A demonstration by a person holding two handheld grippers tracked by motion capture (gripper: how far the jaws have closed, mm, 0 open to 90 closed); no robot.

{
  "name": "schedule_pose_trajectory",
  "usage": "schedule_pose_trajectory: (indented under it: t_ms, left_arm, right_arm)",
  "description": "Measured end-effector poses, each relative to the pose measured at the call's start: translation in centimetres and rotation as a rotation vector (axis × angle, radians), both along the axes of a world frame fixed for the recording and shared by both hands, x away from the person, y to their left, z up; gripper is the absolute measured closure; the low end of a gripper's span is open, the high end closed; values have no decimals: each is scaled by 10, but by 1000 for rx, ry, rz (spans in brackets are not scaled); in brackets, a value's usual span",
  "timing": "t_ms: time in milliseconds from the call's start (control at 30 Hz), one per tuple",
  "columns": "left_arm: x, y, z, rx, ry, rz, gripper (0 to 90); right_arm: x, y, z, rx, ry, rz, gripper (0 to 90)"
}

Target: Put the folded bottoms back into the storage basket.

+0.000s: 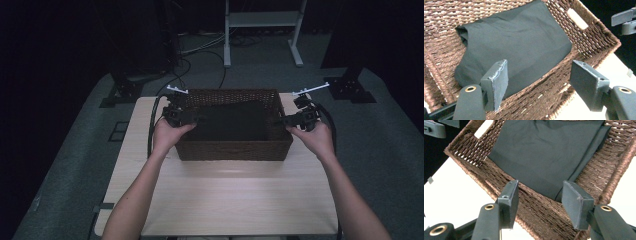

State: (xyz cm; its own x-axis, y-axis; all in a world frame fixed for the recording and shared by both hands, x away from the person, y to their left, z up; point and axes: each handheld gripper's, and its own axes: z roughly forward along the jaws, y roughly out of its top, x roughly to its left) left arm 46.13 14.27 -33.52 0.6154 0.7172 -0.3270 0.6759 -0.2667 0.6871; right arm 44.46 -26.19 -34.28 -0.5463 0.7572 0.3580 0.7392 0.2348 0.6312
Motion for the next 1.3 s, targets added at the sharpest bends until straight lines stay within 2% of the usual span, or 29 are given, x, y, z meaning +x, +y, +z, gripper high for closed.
schedule_pose_trajectory:
  t_ms: [433,833,1300]
  left_arm:
    - [-12,-8,3,15,-23,-41,247]
    - [-28,-4,3,1,-46,-43,207]
    - [-44,0,2,7,-66,-47,194]
  right_arm:
    - [-12,-5,-4,11,-6,3,461]
    - [-25,-10,-8,22,-9,0,449]
    - [-40,-8,-6,18,-29,21,431]
